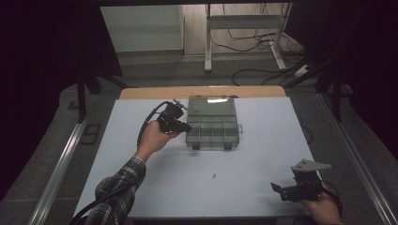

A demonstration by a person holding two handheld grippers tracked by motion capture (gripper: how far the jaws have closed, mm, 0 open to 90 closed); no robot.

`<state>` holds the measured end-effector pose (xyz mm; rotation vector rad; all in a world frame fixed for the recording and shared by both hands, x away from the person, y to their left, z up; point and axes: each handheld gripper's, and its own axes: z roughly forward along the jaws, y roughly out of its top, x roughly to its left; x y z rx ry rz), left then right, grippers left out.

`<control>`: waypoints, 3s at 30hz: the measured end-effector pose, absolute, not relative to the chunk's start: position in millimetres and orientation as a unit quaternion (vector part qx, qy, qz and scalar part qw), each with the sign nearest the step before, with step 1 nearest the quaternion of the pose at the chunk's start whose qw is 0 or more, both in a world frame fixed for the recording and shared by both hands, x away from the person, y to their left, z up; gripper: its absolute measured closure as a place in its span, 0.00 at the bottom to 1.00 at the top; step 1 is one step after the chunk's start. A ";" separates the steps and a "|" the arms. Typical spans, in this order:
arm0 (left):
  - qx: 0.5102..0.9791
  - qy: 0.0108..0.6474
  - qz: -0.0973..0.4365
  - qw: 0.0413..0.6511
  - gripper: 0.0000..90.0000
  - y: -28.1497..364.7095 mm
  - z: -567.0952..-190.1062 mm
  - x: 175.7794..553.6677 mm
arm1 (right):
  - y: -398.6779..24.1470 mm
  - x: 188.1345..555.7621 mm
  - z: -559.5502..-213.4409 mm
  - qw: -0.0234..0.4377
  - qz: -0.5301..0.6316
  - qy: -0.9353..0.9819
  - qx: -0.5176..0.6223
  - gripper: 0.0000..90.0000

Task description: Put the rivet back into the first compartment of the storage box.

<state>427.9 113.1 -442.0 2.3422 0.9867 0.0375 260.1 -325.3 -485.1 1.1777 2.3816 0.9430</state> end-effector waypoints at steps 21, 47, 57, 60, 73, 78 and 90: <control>0.870 0.387 0.052 0.302 0.92 97.9 -453.2 458.6 | -327.0 258.8 -483.2 0.159 0.342 0.830 0.410 0.00; 0.869 0.402 0.063 0.281 0.86 90.0 -478.9 474.1 | -323.5 254.9 -476.7 0.163 0.368 0.834 0.379 0.00; 0.872 0.395 0.056 0.284 0.70 94.4 -470.9 465.6 | -322.9 254.4 -476.7 0.163 0.365 0.836 0.377 0.00; 0.876 0.386 0.047 0.285 0.61 95.7 -467.7 461.8 | -322.8 254.2 -477.0 0.166 0.363 0.836 0.376 0.00; 0.881 0.371 0.046 0.291 0.16 107.6 -451.7 439.2 | -322.2 254.1 -477.8 0.171 0.357 0.838 0.375 0.00; 0.883 0.365 0.041 0.291 0.07 116.7 -450.5 427.1 | -321.5 254.2 -478.1 0.171 0.356 0.838 0.375 0.00; 0.893 0.339 0.040 0.294 0.00 114.8 -444.6 387.4 | -321.7 254.7 -478.3 0.173 0.355 0.838 0.378 0.00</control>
